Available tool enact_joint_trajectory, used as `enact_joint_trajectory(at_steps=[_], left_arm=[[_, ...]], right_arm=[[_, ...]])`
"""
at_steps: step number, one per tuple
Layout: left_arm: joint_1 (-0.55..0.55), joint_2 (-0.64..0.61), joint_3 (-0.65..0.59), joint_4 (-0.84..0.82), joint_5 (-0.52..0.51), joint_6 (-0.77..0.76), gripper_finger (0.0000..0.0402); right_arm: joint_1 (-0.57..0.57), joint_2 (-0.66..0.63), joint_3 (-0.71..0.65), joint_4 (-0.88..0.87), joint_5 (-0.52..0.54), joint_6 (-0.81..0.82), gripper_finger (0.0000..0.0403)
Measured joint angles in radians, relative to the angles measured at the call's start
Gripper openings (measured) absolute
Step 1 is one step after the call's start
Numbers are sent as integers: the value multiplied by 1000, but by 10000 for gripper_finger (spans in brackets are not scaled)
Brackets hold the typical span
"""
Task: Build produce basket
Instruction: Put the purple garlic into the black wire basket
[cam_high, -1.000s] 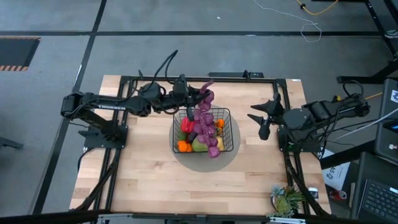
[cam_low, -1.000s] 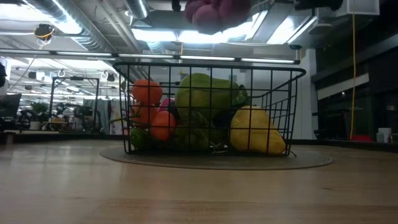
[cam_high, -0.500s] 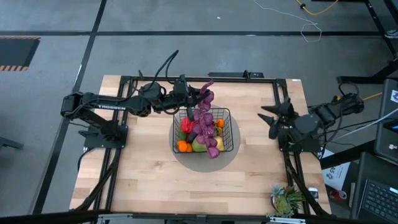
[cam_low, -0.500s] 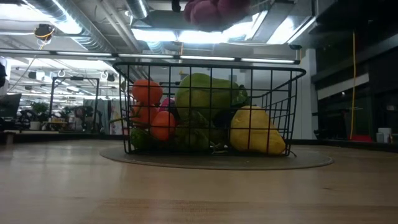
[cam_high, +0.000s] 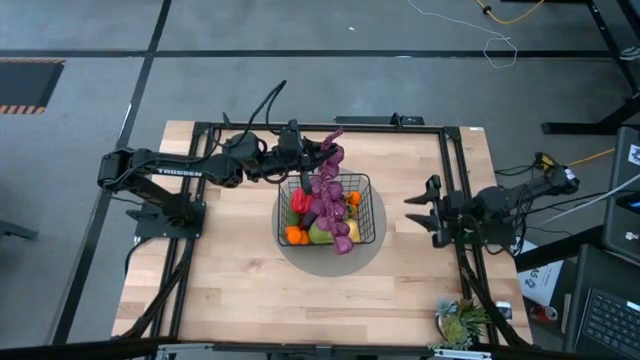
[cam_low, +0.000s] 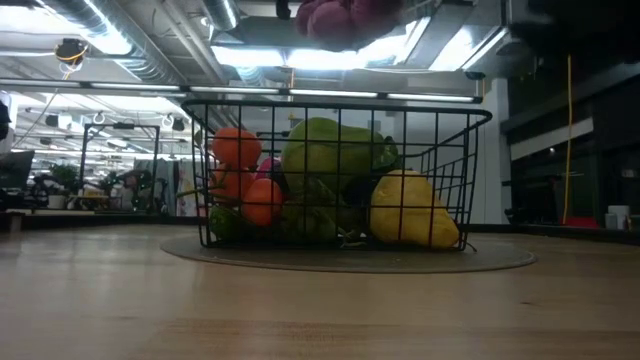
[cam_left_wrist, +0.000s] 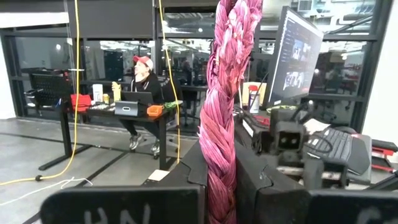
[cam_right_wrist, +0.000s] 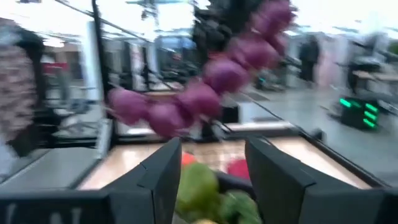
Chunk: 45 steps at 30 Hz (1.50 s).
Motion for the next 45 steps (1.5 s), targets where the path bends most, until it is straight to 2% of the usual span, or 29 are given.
enact_joint_trajectory(at_steps=[4, 9, 12, 18, 23, 32, 41, 45], left_arm=[[0, 0, 0, 0, -1, 0, 22], [0, 0, 0, 0, -1, -5, 23], [0, 0, 0, 0, -1, -5, 23], [0, 0, 0, -1, -1, -7, 23], [0, 0, 0, -2, -3, -7, 22], [0, 0, 0, -3, -3, -7, 22], [0, 0, 0, -3, -3, -6, 22], [0, 0, 0, -3, -3, -6, 24]], right_arm=[[-88, -2, -28, -5, -10, 46, 181], [-167, -3, -47, -16, -195, 21, 181], [-199, -2, -71, -24, -254, 17, 181], [-240, -3, -143, 33, -253, 44, 181], [-244, -2, -143, 36, -253, 33, 181], [-243, -2, -142, -83, -253, 147, 181], [-243, -2, -142, -90, -211, 147, 181], [-243, -27, -142, -61, -271, 110, 181]])
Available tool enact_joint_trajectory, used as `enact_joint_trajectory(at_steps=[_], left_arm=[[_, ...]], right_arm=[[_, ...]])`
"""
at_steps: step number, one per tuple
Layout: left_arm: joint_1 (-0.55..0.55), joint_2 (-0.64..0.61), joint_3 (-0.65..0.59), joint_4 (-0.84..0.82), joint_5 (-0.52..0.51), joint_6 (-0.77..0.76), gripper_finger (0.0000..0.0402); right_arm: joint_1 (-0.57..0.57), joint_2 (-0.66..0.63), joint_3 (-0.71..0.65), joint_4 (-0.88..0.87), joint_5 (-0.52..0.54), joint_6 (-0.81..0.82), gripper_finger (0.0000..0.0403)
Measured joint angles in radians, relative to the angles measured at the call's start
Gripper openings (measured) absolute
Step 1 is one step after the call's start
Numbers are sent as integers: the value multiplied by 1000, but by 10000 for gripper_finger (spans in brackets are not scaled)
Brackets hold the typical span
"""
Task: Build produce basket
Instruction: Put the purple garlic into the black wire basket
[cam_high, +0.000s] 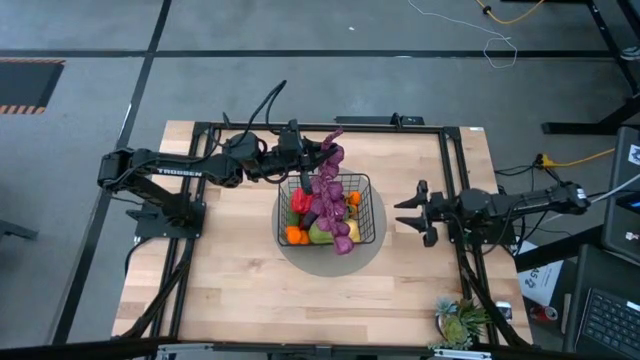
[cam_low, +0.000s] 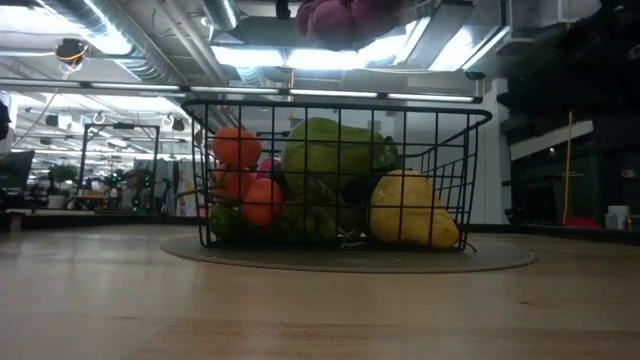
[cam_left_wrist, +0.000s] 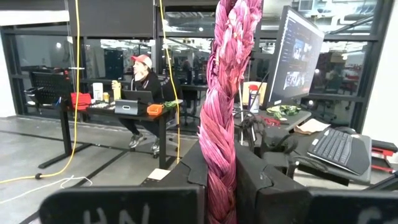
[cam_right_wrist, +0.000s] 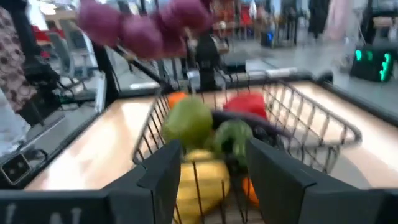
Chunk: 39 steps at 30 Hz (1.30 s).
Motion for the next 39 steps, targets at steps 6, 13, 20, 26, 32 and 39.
enact_joint_trajectory(at_steps=[6, 13, 20, 26, 32, 39], left_arm=[[0, 0, 0, 0, 0, 0, 23], [0, 0, 0, 1, 0, 0, 23], [0, 0, 1, 2, 0, 0, 25], [0, 0, 1, -8, 0, 0, 23], [0, 0, 1, -9, 0, -2, 22], [-2, 0, 1, -8, 0, -1, 24]], right_arm=[[-11, -114, 1, 17, -33, -97, 181], [-53, -241, 2, -64, -147, -98, 181], [-86, -239, 2, -177, -152, -71, 181], [-102, -232, 2, -196, -132, -71, 181], [-105, -232, 2, -196, -131, -15, 181], [-105, -232, 2, -196, -131, -16, 181]])
